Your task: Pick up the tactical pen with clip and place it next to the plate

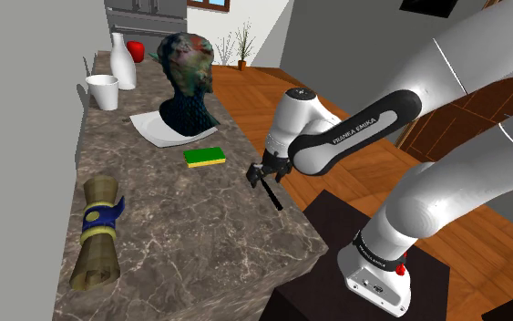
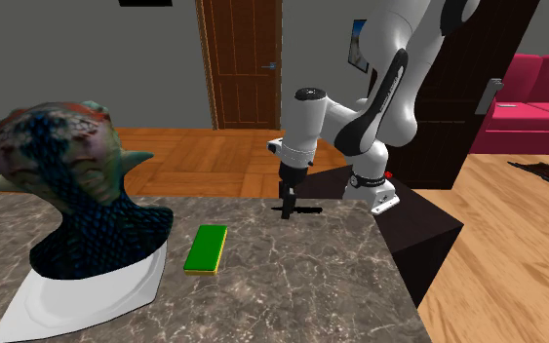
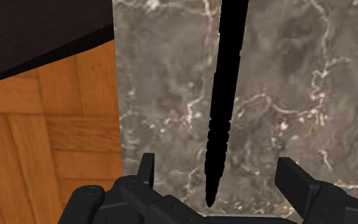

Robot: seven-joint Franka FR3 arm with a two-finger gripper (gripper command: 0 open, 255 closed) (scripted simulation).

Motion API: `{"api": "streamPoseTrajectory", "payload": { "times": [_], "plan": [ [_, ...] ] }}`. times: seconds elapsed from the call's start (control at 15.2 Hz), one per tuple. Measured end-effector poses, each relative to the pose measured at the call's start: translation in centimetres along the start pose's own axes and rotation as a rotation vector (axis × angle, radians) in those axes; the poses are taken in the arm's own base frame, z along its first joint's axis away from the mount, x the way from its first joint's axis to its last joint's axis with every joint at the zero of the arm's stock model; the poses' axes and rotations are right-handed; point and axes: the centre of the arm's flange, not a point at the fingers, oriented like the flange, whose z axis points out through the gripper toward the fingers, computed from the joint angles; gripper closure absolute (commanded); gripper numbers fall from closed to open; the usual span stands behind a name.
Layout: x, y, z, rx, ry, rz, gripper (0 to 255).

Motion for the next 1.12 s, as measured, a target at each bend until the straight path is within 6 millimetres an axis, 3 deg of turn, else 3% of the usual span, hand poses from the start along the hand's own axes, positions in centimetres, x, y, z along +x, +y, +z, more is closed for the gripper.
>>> {"api": "streamPoseTrajectory", "payload": {
  "times": [0.33,0.4,1.12],
  "plan": [
    [-0.01,-0.01,0.12,0.000,0.000,0.000,0],
    [-0.01,-0.01,0.12,0.000,0.000,0.000,255],
    [0.01,0.00,-0.12,0.000,0.001,0.000,255]
  ]
}}
